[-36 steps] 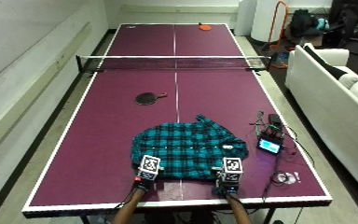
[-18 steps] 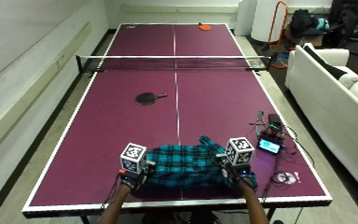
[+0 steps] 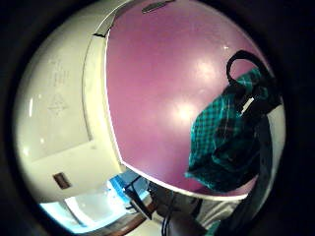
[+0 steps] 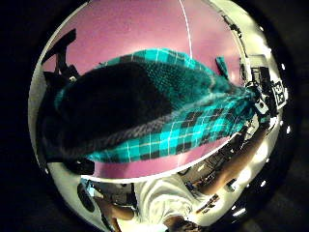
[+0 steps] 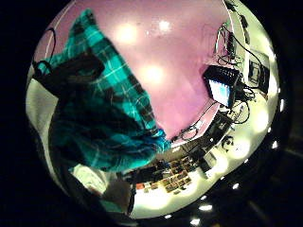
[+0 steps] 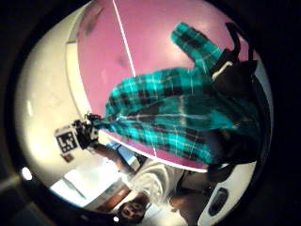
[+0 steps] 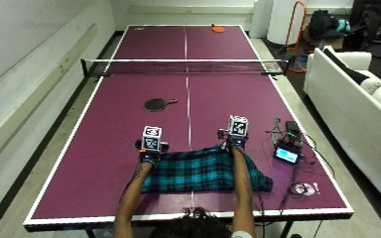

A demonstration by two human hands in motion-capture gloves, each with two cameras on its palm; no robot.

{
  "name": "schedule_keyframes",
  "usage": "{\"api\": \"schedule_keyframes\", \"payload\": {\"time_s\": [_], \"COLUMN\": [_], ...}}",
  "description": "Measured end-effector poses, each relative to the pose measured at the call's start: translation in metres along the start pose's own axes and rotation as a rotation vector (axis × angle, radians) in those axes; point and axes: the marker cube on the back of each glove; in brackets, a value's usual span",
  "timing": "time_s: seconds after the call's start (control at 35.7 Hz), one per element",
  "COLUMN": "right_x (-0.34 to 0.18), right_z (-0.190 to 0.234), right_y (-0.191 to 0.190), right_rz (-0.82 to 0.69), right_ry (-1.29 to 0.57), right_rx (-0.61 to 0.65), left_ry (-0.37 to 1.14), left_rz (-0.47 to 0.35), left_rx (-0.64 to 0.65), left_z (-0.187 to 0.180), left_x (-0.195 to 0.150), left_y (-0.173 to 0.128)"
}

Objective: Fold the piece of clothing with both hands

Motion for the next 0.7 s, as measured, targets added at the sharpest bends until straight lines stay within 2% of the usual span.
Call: {"api": "schedule_keyframes", "payload": {"time_s": [0.06, 0.11, 0.25, 0.31, 0.36, 0.42, 0.5, 0.59, 0.7], "right_x": [0.003, 0.009, 0.036, 0.051, 0.065, 0.076, 0.094, 0.112, 0.127], "right_z": [-0.003, -0.002, 0.006, 0.011, 0.022, 0.042, 0.071, 0.098, 0.121], "right_y": [-0.010, -0.014, 0.004, 0.017, 0.035, 0.058, 0.083, 0.097, 0.098], "right_rz": [0.019, 0.062, 0.143, 0.182, 0.226, 0.294, 0.422, 0.537, 0.625], "right_ry": [-0.048, -0.093, -0.149, -0.161, -0.185, -0.207, -0.191, -0.162, -0.142], "right_rx": [0.016, 0.099, 0.386, 0.523, 0.605, 0.598, 0.549, 0.502, 0.470], "left_ry": [0.037, 0.058, 0.058, 0.066, 0.069, 0.056, 0.033, 0.003, -0.023], "left_rz": [0.001, -0.015, -0.079, -0.059, -0.013, 0.048, 0.123, 0.166, 0.198], "left_rx": [-0.009, 0.063, 0.368, 0.426, 0.455, 0.469, 0.391, 0.311, 0.242], "left_z": [0.007, 0.013, 0.018, 0.022, 0.027, 0.036, 0.055, 0.075, 0.096], "left_x": [0.002, 0.001, -0.011, -0.010, -0.007, -0.001, 0.008, 0.017, 0.028], "left_y": [-0.007, -0.014, -0.020, -0.013, -0.004, 0.006, 0.027, 0.037, 0.036]}}
